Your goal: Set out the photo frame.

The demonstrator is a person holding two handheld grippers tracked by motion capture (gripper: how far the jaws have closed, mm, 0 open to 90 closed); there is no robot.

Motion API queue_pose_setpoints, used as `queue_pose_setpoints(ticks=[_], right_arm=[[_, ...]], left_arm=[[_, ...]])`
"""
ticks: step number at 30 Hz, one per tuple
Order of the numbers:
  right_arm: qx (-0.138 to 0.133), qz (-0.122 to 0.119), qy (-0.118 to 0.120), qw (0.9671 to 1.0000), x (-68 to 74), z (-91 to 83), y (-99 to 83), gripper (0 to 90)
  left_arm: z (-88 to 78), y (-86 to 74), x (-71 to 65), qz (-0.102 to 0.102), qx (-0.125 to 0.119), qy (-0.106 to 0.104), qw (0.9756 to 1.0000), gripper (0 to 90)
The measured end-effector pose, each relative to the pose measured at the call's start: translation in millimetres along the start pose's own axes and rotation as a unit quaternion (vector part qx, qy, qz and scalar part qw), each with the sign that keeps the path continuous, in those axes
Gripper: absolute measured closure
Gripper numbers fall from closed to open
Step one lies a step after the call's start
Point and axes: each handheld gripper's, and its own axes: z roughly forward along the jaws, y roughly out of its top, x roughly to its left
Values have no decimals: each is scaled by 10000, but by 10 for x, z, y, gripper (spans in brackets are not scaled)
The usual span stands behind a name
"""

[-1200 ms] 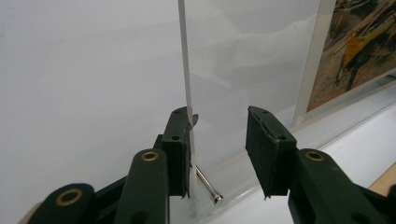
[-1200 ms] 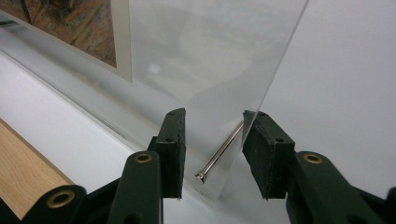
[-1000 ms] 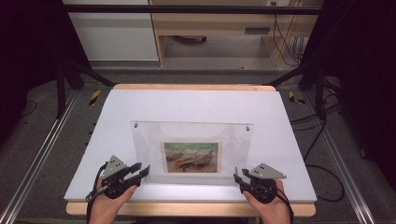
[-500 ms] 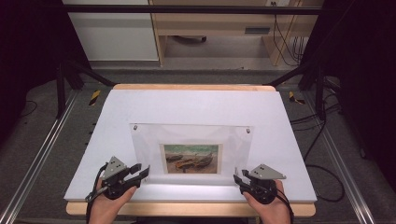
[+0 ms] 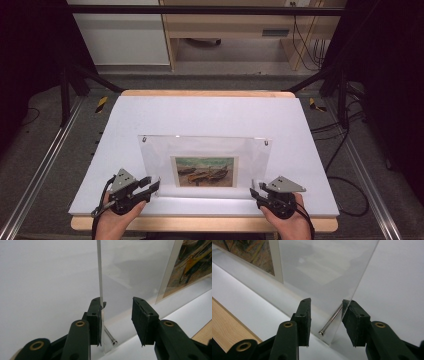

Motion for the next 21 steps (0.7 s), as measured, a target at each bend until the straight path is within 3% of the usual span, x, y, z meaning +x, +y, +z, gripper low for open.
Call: queue_pose_setpoints(ticks=[21], right_arm=[[37, 10, 57, 10000, -1, 12, -3, 569]], left_arm=[[-17, -13, -31, 32, 29, 34, 10000, 603]])
